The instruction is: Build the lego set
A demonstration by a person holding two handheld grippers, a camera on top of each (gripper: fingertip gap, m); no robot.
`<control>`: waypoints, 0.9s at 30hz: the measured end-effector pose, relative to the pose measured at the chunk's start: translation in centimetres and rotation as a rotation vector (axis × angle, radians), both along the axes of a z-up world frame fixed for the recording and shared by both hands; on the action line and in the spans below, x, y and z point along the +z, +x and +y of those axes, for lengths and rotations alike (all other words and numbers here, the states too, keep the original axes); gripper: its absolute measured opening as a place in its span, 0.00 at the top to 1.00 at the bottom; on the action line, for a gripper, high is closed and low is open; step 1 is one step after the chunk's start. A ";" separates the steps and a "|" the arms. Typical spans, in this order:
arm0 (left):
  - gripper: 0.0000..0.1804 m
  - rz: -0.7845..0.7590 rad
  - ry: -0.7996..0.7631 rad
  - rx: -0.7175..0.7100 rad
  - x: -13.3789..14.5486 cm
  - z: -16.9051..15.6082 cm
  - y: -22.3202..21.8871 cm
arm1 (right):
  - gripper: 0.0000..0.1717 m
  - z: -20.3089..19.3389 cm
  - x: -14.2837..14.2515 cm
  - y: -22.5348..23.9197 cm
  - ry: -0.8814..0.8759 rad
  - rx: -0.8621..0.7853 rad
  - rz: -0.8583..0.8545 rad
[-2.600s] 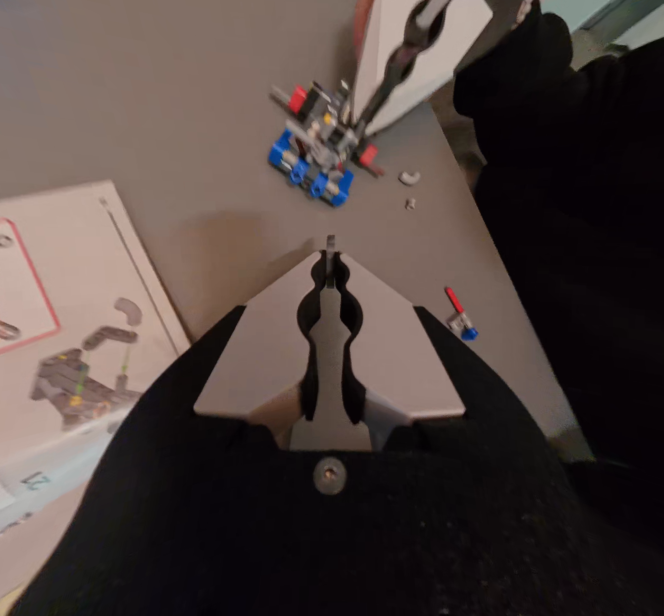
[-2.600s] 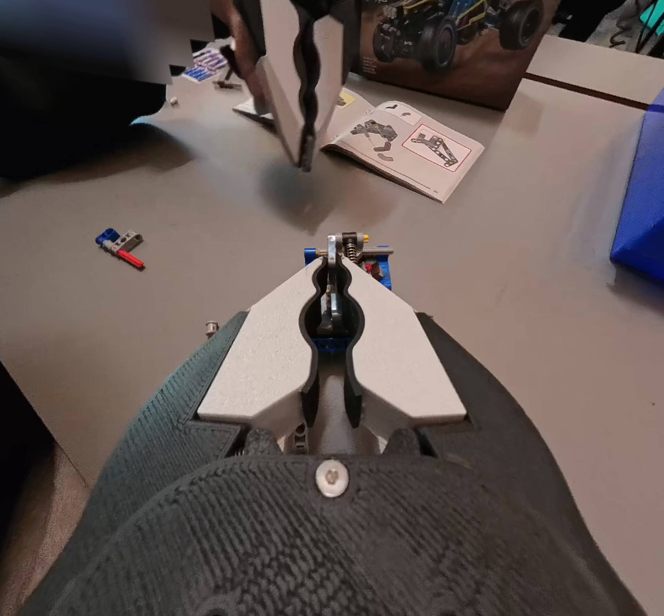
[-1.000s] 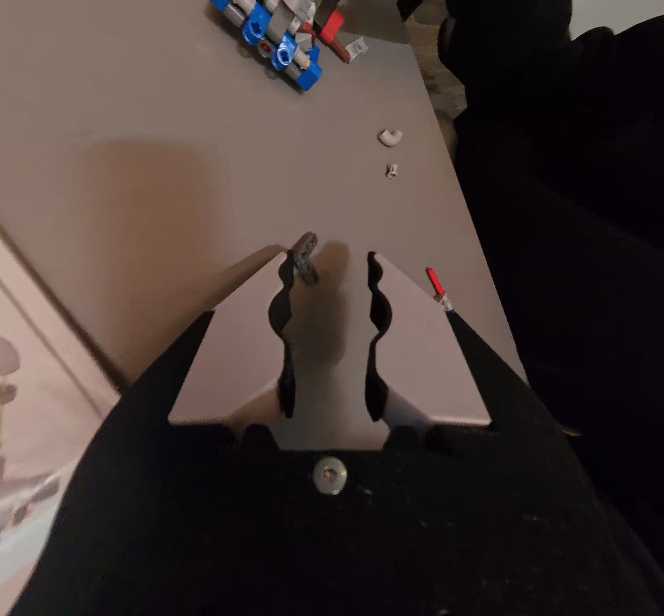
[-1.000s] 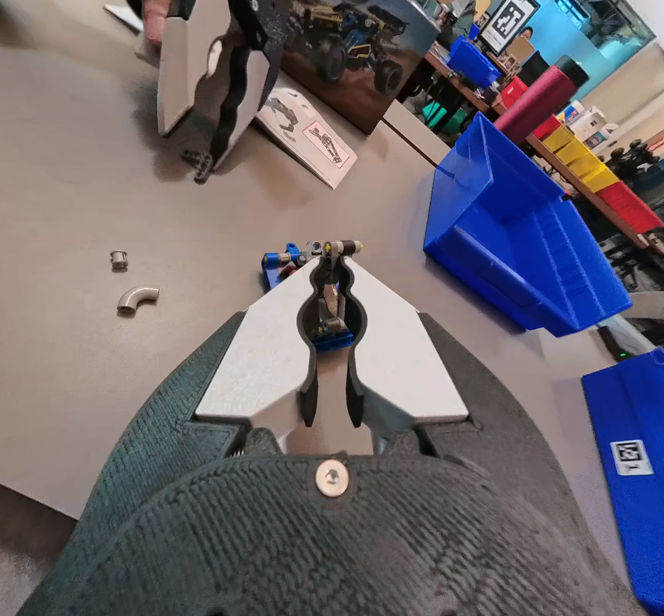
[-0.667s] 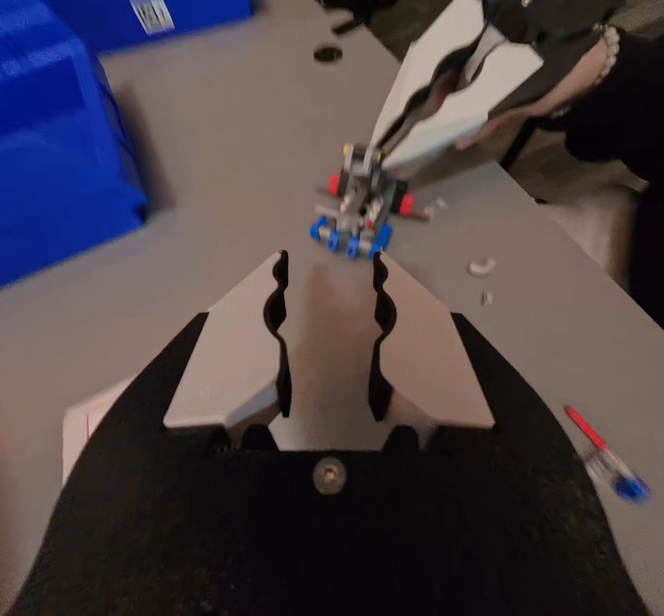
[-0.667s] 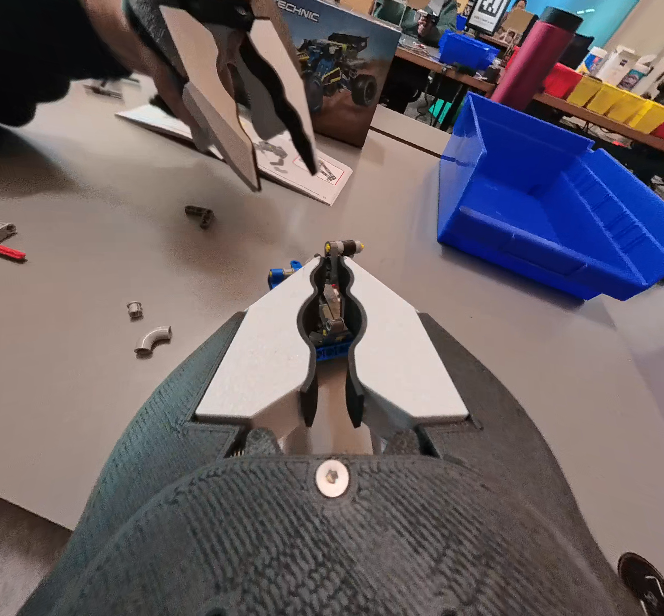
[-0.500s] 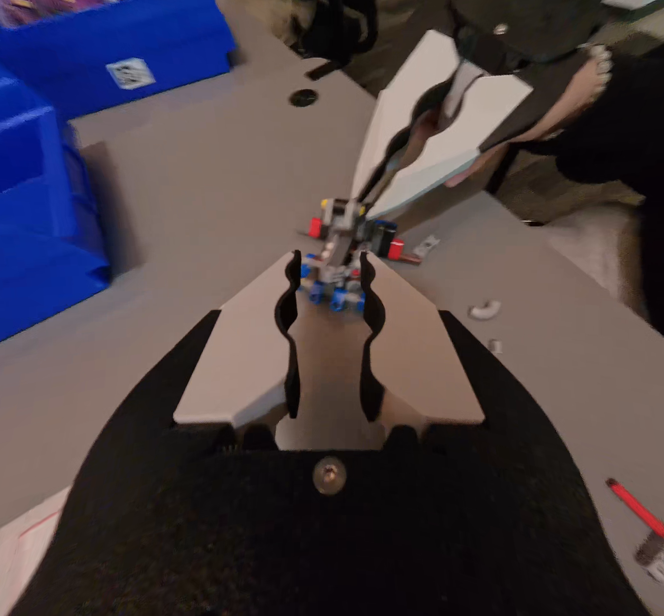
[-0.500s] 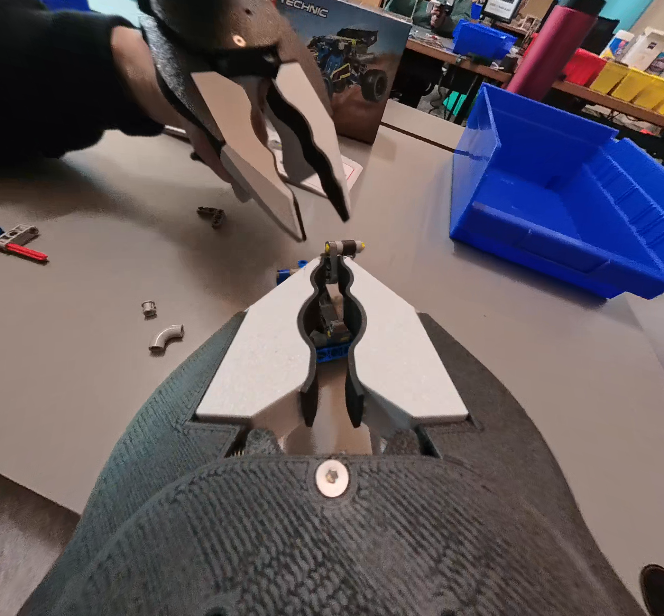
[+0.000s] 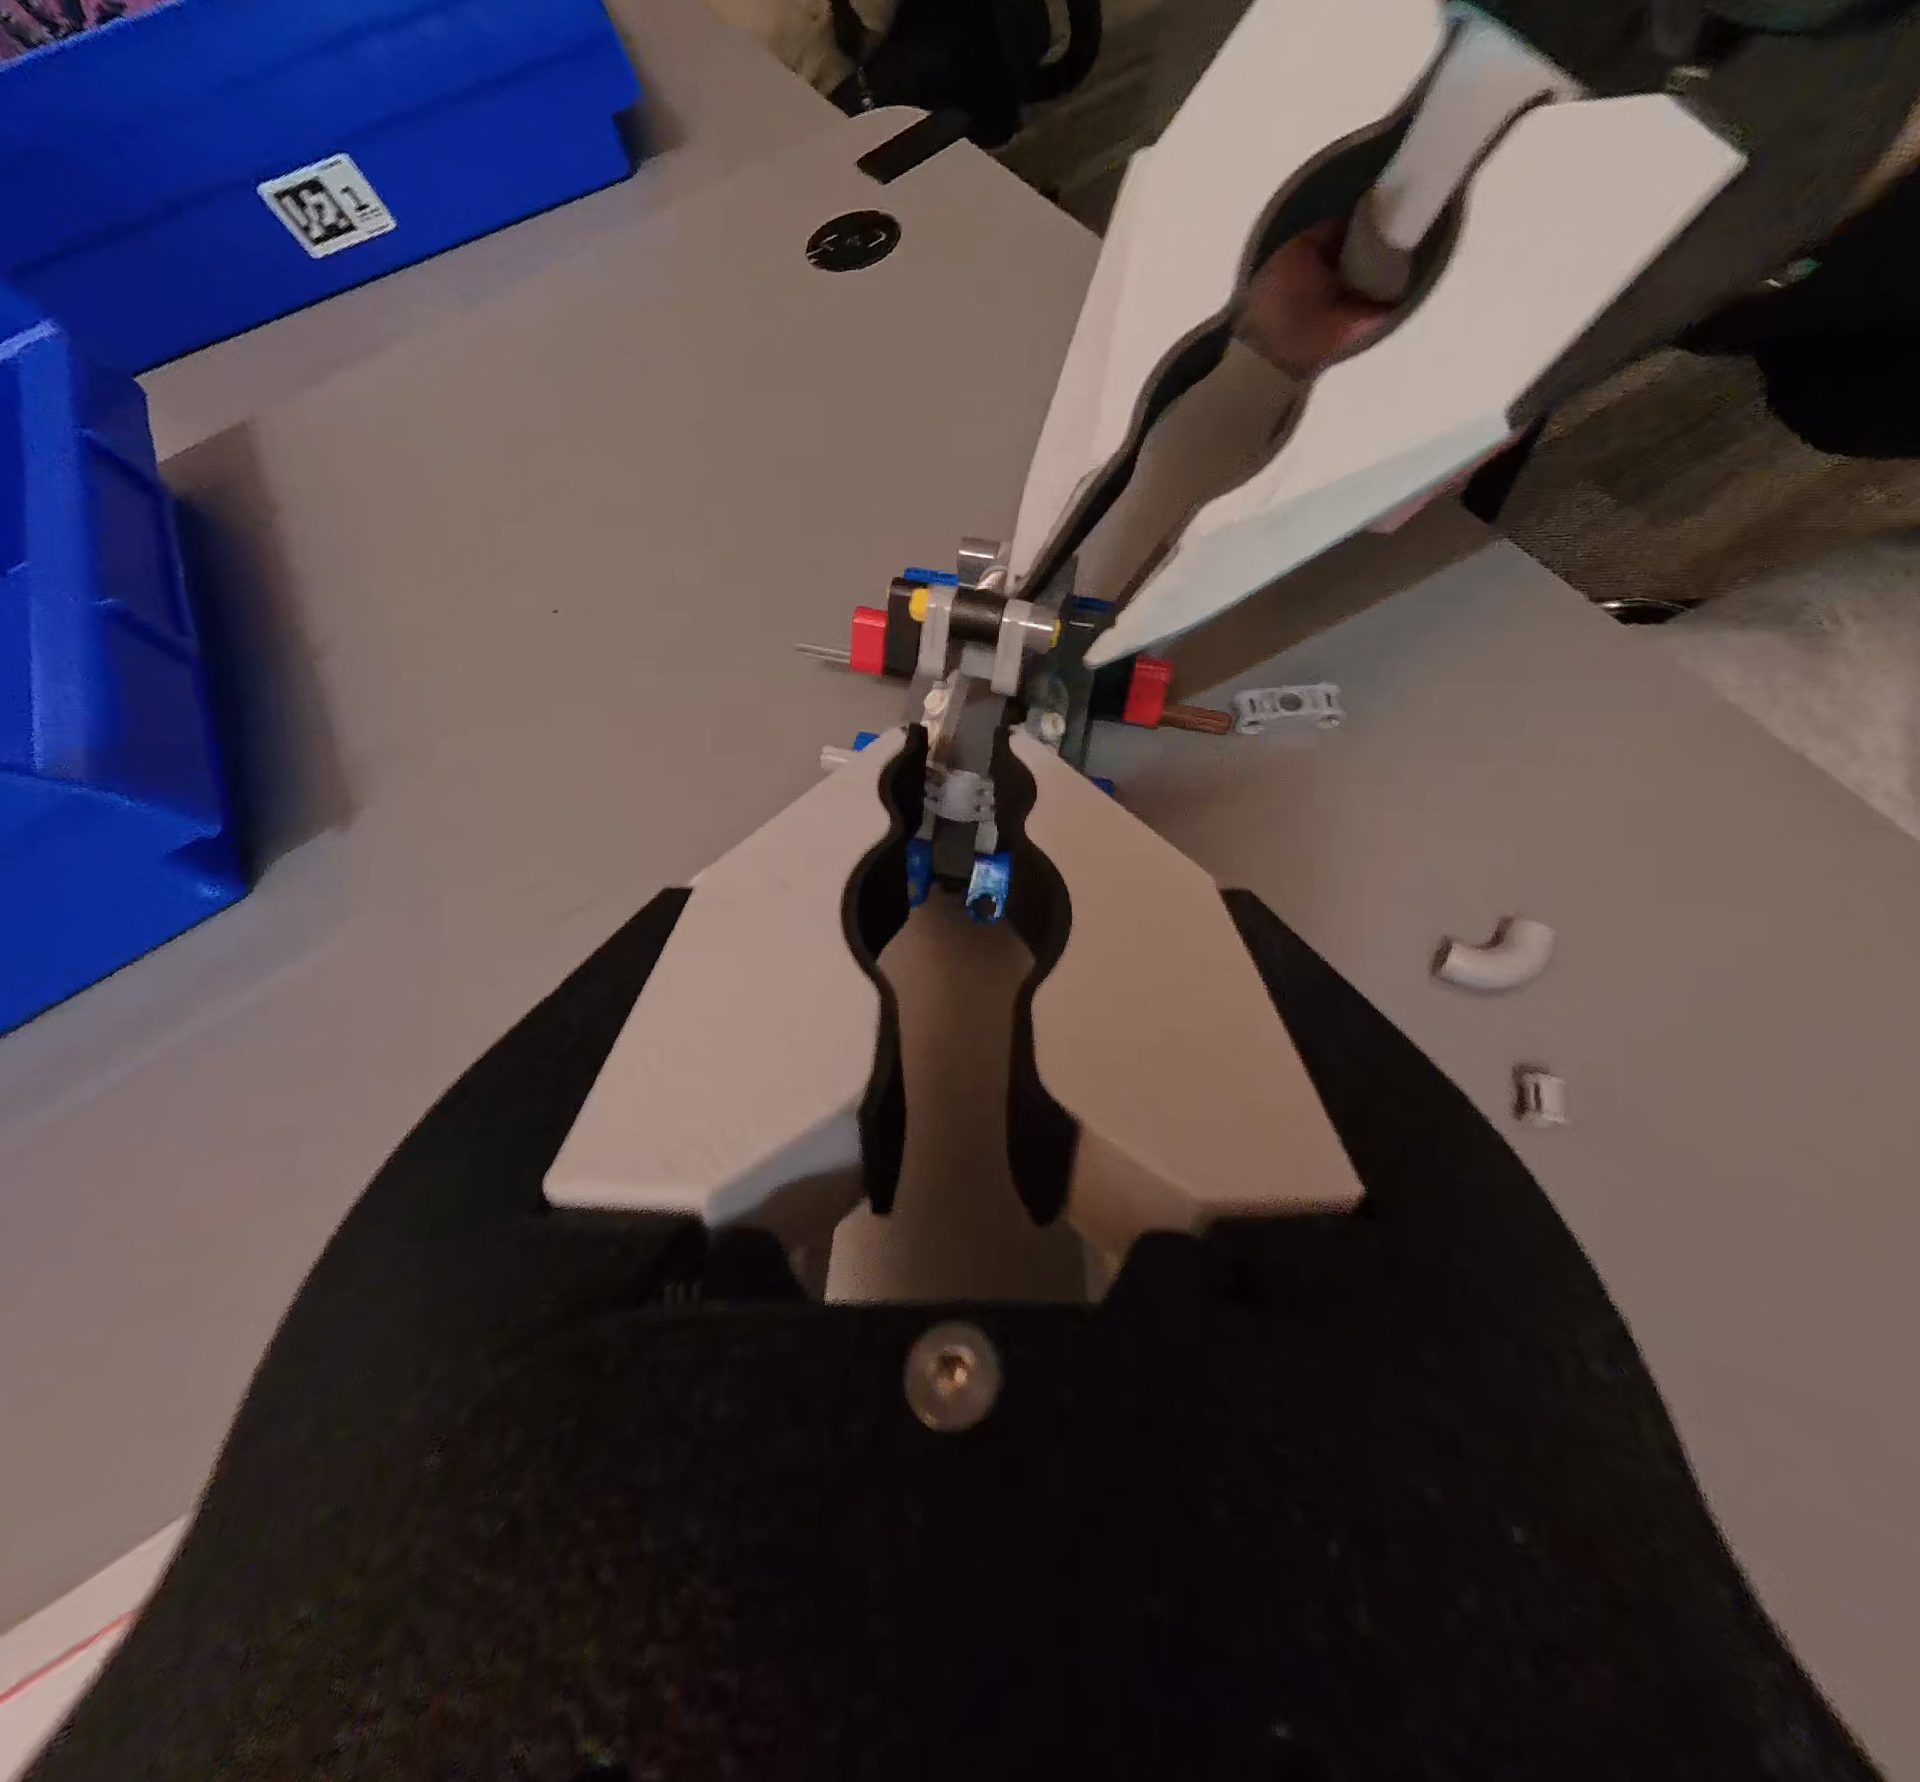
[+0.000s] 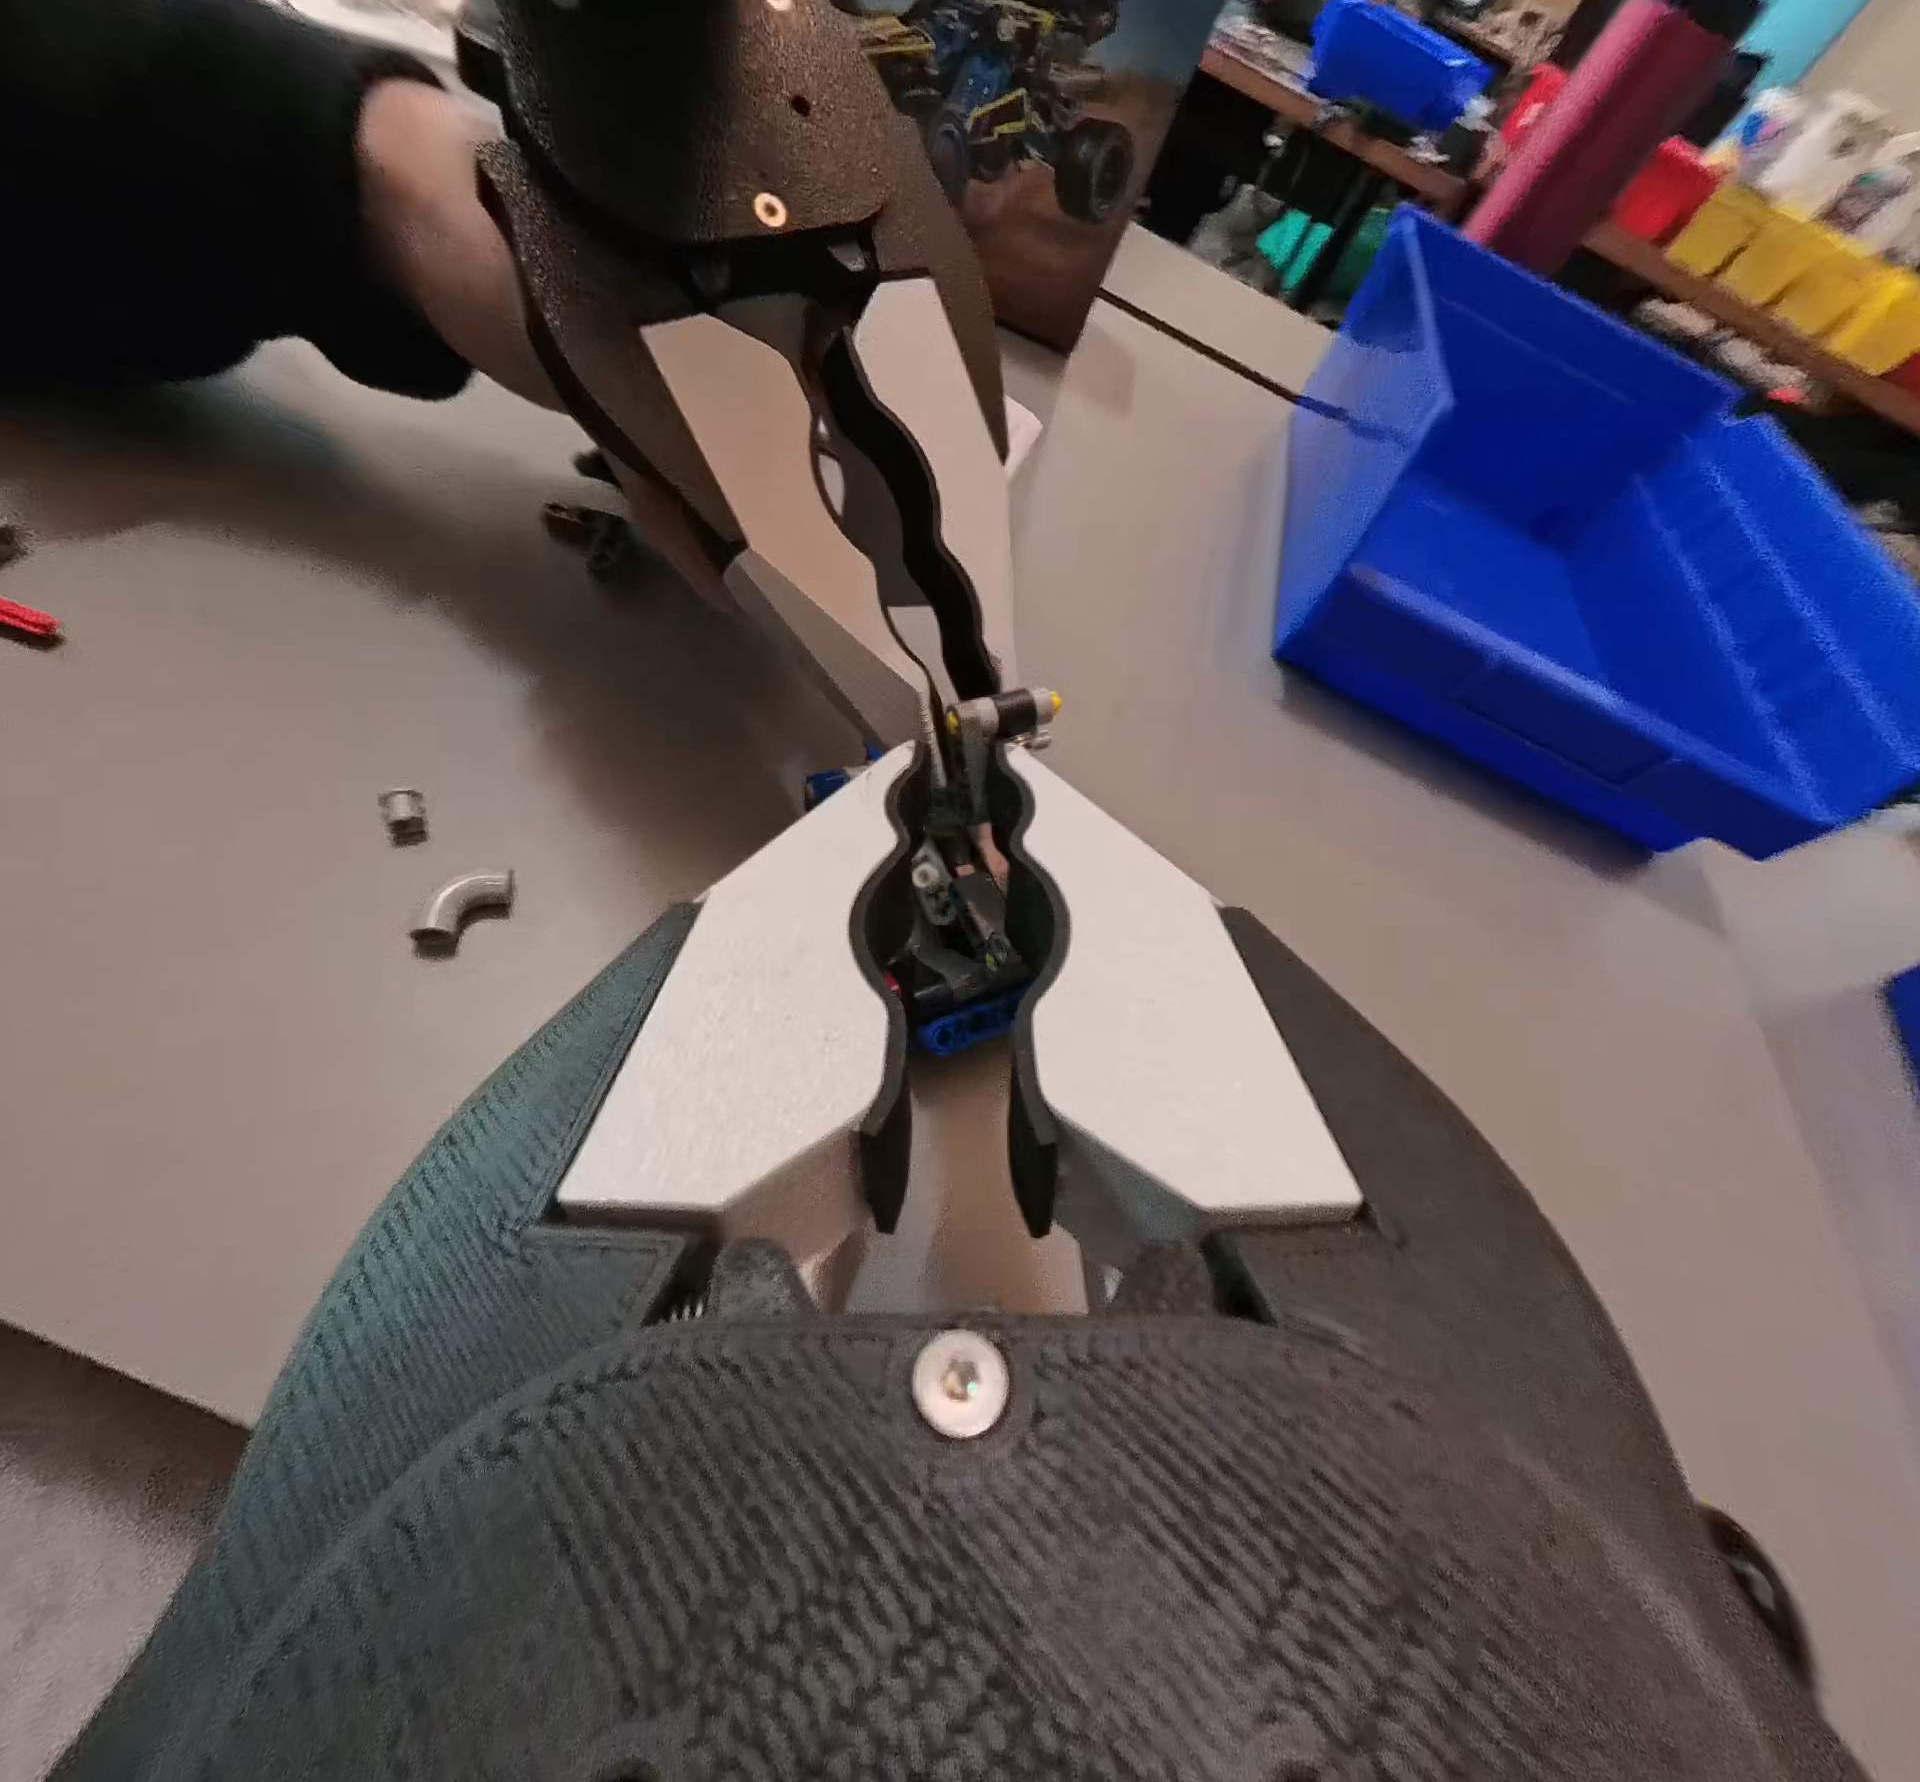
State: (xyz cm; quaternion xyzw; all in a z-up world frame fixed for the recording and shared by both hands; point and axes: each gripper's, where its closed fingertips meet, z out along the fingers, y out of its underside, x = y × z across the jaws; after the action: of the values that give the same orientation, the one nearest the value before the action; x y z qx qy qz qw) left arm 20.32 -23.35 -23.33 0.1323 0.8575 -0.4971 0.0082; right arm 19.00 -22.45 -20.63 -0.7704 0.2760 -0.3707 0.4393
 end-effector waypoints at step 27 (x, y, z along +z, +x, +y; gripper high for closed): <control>1.00 -0.027 0.036 0.188 0.1 -1.4 -0.2 | 0.97 -2.5 0.3 1.0 0.323 -0.321 0.046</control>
State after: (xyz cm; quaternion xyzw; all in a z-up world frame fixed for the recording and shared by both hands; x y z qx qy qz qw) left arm 20.12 -24.74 -23.25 0.0579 0.8747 -0.4769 0.0640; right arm 20.03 -24.99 -20.33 -0.6445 0.4606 -0.3692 0.4859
